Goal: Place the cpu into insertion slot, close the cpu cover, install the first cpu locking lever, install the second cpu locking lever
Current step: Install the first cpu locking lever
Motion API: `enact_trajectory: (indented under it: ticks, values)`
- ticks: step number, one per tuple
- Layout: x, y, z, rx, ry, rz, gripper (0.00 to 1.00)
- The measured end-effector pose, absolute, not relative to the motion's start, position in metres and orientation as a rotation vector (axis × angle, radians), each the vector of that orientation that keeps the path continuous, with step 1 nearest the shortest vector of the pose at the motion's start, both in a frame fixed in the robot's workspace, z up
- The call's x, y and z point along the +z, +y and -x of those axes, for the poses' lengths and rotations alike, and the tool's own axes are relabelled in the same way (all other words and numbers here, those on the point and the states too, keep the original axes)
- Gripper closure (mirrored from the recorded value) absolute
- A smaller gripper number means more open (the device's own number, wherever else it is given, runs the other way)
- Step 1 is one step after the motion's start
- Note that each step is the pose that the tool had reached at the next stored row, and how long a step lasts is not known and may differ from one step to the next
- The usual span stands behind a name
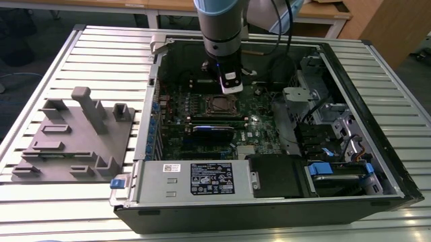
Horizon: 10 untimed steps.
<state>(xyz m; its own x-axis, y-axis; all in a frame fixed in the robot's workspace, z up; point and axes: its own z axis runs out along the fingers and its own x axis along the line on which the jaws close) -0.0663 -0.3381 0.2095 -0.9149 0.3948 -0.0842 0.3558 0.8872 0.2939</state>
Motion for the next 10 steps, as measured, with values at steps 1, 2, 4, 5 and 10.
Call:
enact_trajectory:
  ticks: [1,2,4,5,10]
  values:
    - [0.2111,-0.3381,0.0663,0.414,2.913,-0.582,0.89]
    - [0.2126,-0.3381,0.0663,0.414,2.913,-0.583,0.89]
    - [0.2132,-0.3381,0.0662,0.414,2.913,-0.582,0.89]
    - [0.2132,-0.3381,0.0662,0.414,2.913,-0.582,0.89]
    - [0.2134,-0.3381,0.0662,0.405,2.914,-0.582,0.89]
